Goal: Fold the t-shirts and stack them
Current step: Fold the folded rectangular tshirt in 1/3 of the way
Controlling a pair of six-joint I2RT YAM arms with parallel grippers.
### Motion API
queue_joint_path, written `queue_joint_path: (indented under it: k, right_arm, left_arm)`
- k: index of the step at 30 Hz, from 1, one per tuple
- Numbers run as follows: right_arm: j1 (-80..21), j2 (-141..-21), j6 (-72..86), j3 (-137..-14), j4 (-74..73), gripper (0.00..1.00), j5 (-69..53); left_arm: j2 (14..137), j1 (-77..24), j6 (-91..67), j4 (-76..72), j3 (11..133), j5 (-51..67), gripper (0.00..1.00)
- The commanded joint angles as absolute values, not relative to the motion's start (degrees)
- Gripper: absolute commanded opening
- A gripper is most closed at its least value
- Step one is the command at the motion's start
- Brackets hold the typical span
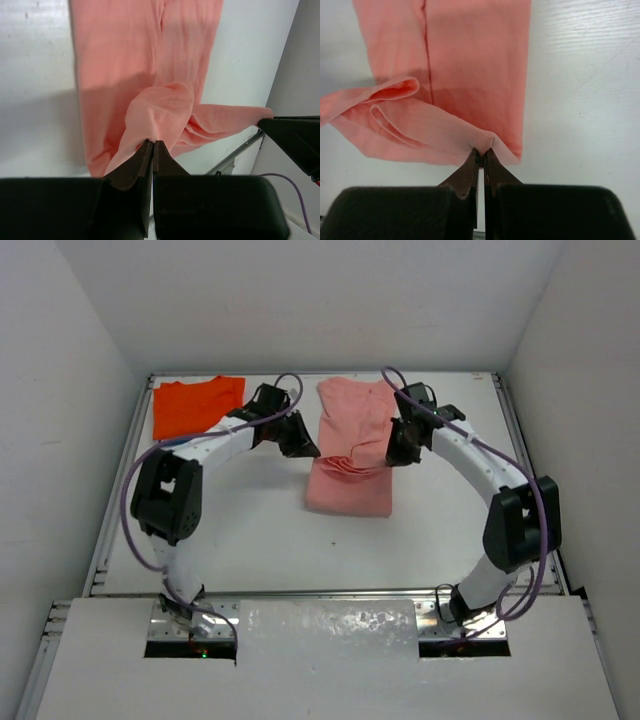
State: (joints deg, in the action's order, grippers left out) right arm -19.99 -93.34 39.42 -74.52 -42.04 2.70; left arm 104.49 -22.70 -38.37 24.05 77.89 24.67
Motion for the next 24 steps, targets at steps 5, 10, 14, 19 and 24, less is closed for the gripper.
queue_joint_path:
  k: [5,10,14,19,24]
  right_arm:
    - [-15.12,-102.82,37.44,-84.54,-41.05,0.00,-1.04]
    - [-11.69,-107.83,37.53,-89.03,-40.96,0.00,-3.16]
    - [-9.85,-112.40,37.27,-92.28,-40.61,0.00,-4.83]
    - [-8.26,-118.47,38.32,-95.36,-39.39,0.00,-6.24]
    - [-6.95,-122.51,39.37,-97.90,-37.18,0.00,-8.34]
  left_arm:
    - [117.85,-19.78,-36.21,23.64,94.64,31.46,0.00]
    - [123.56,-17.58,-38.67,20.05,98.52,33.75,0.00]
    - [127.08,-17.05,-39.28,16.36,101.42,36.03,0.00]
    - [131.91,-16.44,-43.14,8.47,104.59,39.11,0.00]
    - [135.43,-16.17,-45.52,5.01,107.49,38.23,0.00]
